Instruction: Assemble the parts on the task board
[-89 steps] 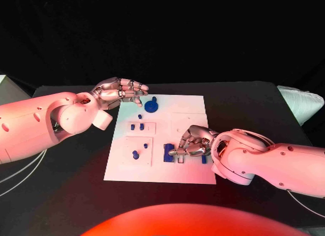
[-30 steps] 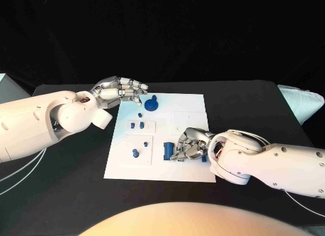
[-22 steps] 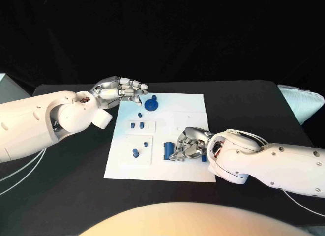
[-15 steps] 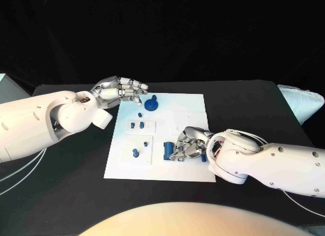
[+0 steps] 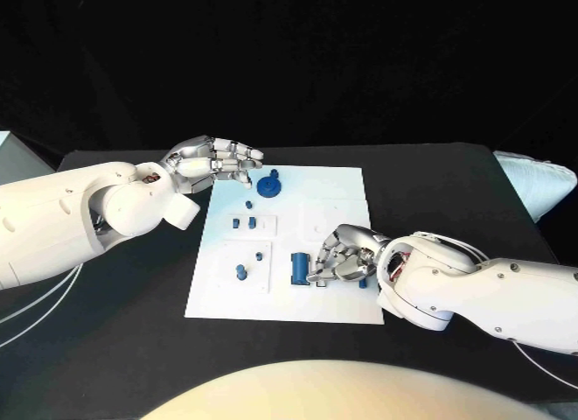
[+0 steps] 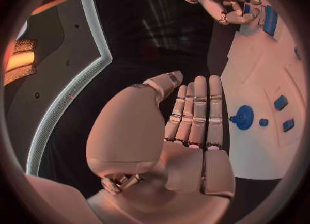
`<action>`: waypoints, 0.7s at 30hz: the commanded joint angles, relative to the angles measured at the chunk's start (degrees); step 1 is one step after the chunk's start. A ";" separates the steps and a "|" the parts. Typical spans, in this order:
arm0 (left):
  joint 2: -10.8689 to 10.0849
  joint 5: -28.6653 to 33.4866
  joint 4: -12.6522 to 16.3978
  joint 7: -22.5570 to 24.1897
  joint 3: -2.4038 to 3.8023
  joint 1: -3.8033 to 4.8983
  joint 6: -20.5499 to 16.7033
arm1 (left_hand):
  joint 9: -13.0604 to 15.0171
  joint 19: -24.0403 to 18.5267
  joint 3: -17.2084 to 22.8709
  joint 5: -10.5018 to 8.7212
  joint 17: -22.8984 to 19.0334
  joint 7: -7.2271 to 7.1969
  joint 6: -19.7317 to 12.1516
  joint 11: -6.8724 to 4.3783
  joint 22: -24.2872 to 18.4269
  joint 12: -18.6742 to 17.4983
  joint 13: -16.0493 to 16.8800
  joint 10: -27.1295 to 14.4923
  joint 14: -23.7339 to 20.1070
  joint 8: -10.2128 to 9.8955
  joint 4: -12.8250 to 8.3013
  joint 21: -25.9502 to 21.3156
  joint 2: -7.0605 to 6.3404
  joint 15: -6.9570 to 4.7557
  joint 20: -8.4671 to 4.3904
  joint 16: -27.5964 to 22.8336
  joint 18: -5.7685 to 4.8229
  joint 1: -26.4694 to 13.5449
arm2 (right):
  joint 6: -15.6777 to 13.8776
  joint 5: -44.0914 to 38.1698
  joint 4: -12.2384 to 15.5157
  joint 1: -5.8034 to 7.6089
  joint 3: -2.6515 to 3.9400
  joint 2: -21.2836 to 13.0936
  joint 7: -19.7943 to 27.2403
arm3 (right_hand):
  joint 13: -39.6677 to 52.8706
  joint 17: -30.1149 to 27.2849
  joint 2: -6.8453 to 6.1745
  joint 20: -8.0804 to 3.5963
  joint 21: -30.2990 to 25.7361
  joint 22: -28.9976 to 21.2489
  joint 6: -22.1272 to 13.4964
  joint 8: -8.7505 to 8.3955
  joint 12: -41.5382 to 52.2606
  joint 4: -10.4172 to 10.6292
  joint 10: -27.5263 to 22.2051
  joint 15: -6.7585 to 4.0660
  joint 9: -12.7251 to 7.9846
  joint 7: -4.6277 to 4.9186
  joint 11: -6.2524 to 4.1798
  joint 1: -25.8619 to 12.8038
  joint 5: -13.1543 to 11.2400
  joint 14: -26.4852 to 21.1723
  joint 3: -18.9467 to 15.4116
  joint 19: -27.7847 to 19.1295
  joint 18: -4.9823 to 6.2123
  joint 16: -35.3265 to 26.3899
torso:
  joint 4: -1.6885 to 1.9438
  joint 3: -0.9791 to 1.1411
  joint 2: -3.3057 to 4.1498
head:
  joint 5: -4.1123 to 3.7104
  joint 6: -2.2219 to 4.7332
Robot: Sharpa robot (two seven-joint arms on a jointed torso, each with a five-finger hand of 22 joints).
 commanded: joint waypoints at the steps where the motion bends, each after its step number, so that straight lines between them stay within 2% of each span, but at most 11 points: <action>1: 0.03 0.37 0.09 0.48 0.04 0.00 0.65 | -0.10 0.39 0.01 0.35 -0.07 0.13 -0.40 0.09 -0.05 0.22 -0.08 -0.45 -0.46 0.29 0.32 -0.20 0.38 0.00 0.00 -0.21 0.77 -0.24 | -1.06 5.63 1.01 0.09 0.00 -1.09 7.75 | 9.67 13.70 -0.62 0.08 -1.57 12.48 -2.16 -1.44 -1.63 -0.06 2.19 0.78 -0.71 0.88 1.13 -0.33 -0.23 5.74 -0.43 4.04 0.20 -0.53 | -0.06 -0.04 -0.03 | -0.07 0.15; 7: -0.07 0.37 0.14 0.43 0.03 0.00 0.68 | -0.10 0.39 0.01 0.35 -0.07 0.13 -0.40 0.09 -0.05 0.22 -0.08 -0.45 -0.46 0.29 0.32 -0.20 0.38 0.00 0.00 -0.21 0.77 -0.24 | -2.38 8.59 2.72 1.11 0.06 -4.90 9.32 | 9.44 13.36 -0.92 1.02 -2.65 12.24 -4.57 -3.96 -2.14 -0.09 1.79 1.92 -1.99 2.38 2.45 -0.23 -0.31 5.65 -0.31 3.80 0.35 -0.74 | -0.05 -0.10 -0.06 | -0.35 0.29; 13: -0.24 0.37 0.34 0.42 0.02 0.00 0.61 | -0.10 0.39 0.01 0.35 -0.07 0.13 -0.40 0.09 -0.05 0.22 -0.08 -0.45 -0.46 0.29 0.32 -0.20 0.38 0.00 0.00 -0.21 0.77 -0.24 | -2.17 6.91 3.03 2.10 0.05 -9.70 7.66 | 9.40 13.40 -1.36 1.21 -2.58 12.25 -4.68 -4.30 -2.21 -0.12 1.73 2.10 -2.14 2.56 2.64 -0.33 -0.52 5.66 -0.48 3.82 0.34 -0.72 | -0.03 -0.24 -0.05 | -0.80 0.41; 16: -0.39 0.36 0.47 0.44 0.02 0.00 0.55 | -0.10 0.39 0.01 0.35 -0.07 0.13 -0.40 0.09 -0.05 0.22 -0.08 -0.45 -0.46 0.29 0.32 -0.20 0.38 0.00 0.00 -0.21 0.77 -0.24 | -2.12 5.01 3.27 2.19 0.01 -12.22 6.70 | 9.48 13.50 -1.87 1.32 -2.31 12.32 -4.34 -4.29 -2.07 -0.14 1.78 2.17 -2.15 2.54 2.66 -0.35 -0.62 5.69 -0.63 3.86 0.30 -0.66 | -0.12 -0.17 -0.01 | -1.01 0.47; 18: -0.44 0.36 0.53 0.46 0.02 0.00 0.56 | -0.10 0.39 0.01 0.35 -0.07 0.13 -0.40 0.09 -0.05 0.22 -0.08 -0.45 -0.46 0.29 0.32 -0.20 0.38 0.00 0.00 -0.21 0.77 -0.24 | -2.40 3.89 3.91 1.98 -0.01 -13.62 6.30 | 9.49 13.53 -2.28 1.38 -2.28 12.33 -4.00 -4.27 -2.06 -0.13 1.78 2.18 -2.14 2.50 2.64 -0.34 -0.65 5.69 -0.70 3.87 0.30 -0.65 | -0.11 -0.05 0.02 | -1.28 0.54; 21: -0.45 0.36 0.58 0.48 0.02 -0.01 0.58 | -0.10 0.39 0.01 0.35 -0.07 0.13 -0.40 0.09 -0.05 0.22 -0.08 -0.45 -0.46 0.29 0.32 -0.20 0.38 0.00 0.00 -0.21 0.77 -0.24 | -2.90 1.70 4.82 1.58 -0.03 -15.28 5.39 | 9.55 13.59 -2.54 1.42 -2.02 12.38 -3.76 -4.25 -1.94 -0.16 1.83 2.16 -2.13 2.44 2.60 -0.20 -0.54 5.71 -0.67 3.92 0.27 -0.61 | -0.09 0.01 0.02 | -1.66 0.59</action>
